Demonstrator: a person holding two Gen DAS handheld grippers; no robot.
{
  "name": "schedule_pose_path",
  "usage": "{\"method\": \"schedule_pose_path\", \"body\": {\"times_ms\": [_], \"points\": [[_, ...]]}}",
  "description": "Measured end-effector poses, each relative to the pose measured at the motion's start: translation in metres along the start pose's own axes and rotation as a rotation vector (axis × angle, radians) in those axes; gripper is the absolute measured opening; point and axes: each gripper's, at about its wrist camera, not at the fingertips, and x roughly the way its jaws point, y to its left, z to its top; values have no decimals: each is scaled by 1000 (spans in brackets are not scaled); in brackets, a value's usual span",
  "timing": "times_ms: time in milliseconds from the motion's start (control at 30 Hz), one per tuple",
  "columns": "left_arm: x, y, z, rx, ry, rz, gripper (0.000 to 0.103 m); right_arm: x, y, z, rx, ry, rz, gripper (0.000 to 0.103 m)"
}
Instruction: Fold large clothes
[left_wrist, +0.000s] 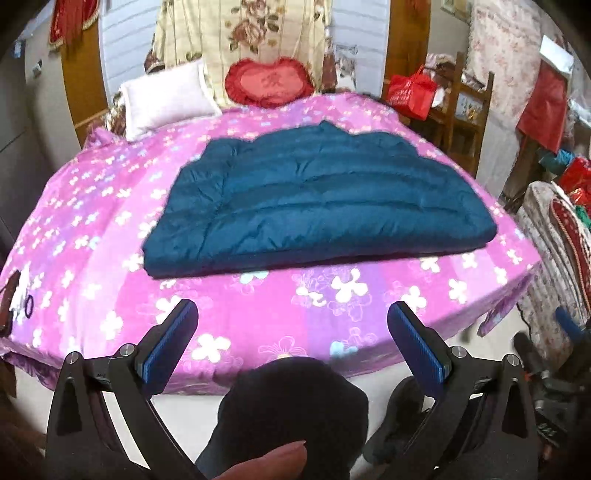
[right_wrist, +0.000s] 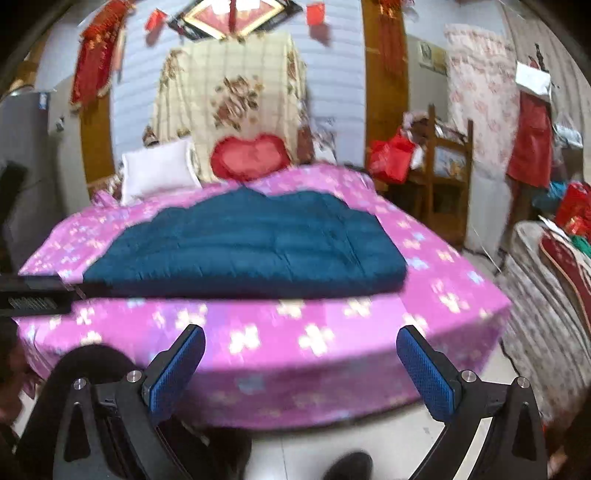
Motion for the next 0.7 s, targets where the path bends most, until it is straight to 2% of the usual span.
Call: {"method": "schedule_pose_path", "body": {"times_ms": [67, 167, 400, 700], "points": [[-12, 2, -1, -9, -21, 0, 103, -3, -4, -5, 25, 18, 34, 103], [-25, 5, -2, -15, -35, -6, 103, -6, -14, -7, 83, -14, 97, 103], [-43, 10, -7, -22, -71, -29, 103, 6, -18, -1, 173, -26, 173, 103], [-41, 18, -11, -47, -62, -46, 103, 6, -15, -4, 161, -12, 175, 103]]}}
